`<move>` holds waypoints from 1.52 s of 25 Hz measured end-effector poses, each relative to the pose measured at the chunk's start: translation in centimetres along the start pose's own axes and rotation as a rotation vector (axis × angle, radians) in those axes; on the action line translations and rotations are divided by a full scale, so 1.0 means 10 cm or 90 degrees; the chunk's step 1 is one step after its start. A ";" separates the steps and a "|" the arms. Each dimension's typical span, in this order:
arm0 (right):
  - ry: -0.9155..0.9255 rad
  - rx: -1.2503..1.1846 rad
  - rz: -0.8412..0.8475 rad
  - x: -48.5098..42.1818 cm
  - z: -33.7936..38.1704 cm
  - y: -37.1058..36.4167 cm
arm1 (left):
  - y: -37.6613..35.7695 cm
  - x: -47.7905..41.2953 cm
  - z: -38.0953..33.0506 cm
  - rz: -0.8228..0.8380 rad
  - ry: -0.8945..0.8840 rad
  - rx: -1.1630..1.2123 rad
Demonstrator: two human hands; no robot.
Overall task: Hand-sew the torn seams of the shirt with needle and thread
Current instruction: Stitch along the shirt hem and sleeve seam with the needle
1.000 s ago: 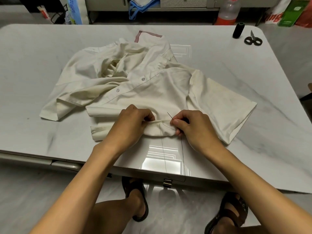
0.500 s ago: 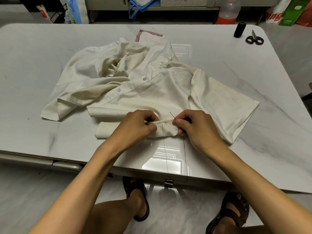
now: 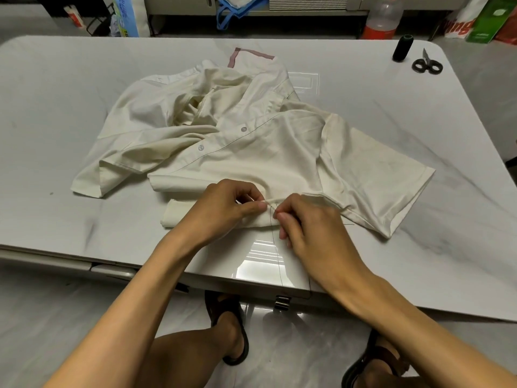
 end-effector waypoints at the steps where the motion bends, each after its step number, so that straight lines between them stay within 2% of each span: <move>1: -0.024 0.006 0.035 0.02 -0.03 -0.07 | 0.00 0.00 0.00 0.003 0.004 0.010; 4: -0.085 -0.009 0.078 0.01 -0.10 -0.17 | -0.01 0.02 0.02 0.019 0.024 0.067; 11: -0.137 -0.031 0.077 -0.03 -0.12 -0.18 | -0.01 0.03 0.05 0.035 0.022 0.122; 38: -0.110 0.011 0.060 -0.04 -0.08 -0.15 | -0.02 0.03 0.05 0.028 0.016 0.109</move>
Point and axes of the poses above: each hand's wrist, its own x-axis away from the middle knuckle, its own y-axis out of the back of the hand, z = x × y, the point moved 5 cm from there along -x, towards the middle knuckle, and after that the axes turned 15 degrees about -y, right-handed, at the moved point
